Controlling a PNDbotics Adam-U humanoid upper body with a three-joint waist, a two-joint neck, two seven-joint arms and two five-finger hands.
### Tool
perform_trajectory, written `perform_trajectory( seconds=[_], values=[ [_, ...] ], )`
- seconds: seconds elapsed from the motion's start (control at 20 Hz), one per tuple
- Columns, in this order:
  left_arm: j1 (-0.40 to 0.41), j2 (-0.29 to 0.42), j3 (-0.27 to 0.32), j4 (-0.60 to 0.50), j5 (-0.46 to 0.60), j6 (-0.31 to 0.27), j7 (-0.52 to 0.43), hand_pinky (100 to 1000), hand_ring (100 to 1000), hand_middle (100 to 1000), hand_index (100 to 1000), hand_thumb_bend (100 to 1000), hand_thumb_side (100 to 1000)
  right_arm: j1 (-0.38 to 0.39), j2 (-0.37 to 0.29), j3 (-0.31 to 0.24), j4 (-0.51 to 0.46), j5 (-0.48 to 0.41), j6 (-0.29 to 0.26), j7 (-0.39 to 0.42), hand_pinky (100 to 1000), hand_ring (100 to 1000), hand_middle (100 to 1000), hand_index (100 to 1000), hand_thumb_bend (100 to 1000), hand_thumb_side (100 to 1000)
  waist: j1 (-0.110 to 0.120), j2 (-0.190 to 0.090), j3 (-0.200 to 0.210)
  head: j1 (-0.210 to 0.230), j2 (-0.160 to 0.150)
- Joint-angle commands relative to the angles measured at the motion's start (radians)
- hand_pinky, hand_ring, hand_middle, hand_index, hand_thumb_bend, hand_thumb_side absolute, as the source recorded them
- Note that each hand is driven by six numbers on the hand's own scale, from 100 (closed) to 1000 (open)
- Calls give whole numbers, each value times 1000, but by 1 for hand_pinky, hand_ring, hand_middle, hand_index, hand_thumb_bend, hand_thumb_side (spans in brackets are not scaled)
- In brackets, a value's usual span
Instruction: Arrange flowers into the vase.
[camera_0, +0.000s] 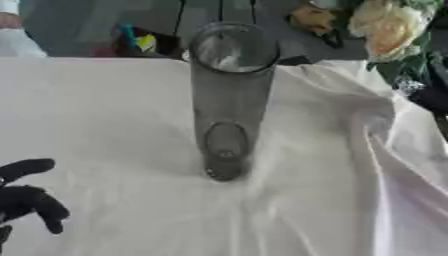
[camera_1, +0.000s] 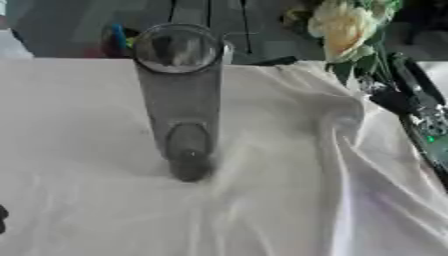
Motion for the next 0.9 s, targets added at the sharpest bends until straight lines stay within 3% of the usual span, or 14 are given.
perform_trajectory(
  seconds=[0.05, 0.3, 0.35, 0.4, 0.9],
  values=[
    [-6, 9, -6, -18, -3, 5, 2, 409, 557, 828, 768, 100, 996, -12, -68, -26, -65, -109, 47, 35, 100, 399, 100, 100, 100, 720, -11, -29, -2, 6, -2],
    [-5, 11, -5, -18, -3, 11, 1, 409, 557, 829, 768, 100, 997, -11, -88, -42, -105, -181, 85, 60, 100, 393, 100, 100, 100, 710, -17, -33, -4, 12, -4],
    [-5, 11, -6, -18, -4, 12, 0, 409, 558, 830, 767, 100, 997, -11, -90, -45, -110, -193, 91, 61, 100, 387, 100, 100, 100, 748, -18, -33, -5, 13, -4],
    [-5, 11, -6, -18, -5, 13, -1, 409, 558, 830, 767, 100, 998, -10, -92, -47, -113, -206, 98, 64, 100, 385, 100, 100, 100, 714, -19, -33, -5, 14, -3],
    [-4, 14, -6, -18, -6, 18, -3, 409, 558, 830, 767, 100, 997, -27, -104, -61, -187, -333, 175, 85, 100, 353, 100, 100, 100, 707, -27, -38, -5, 20, -3]
  ],
)
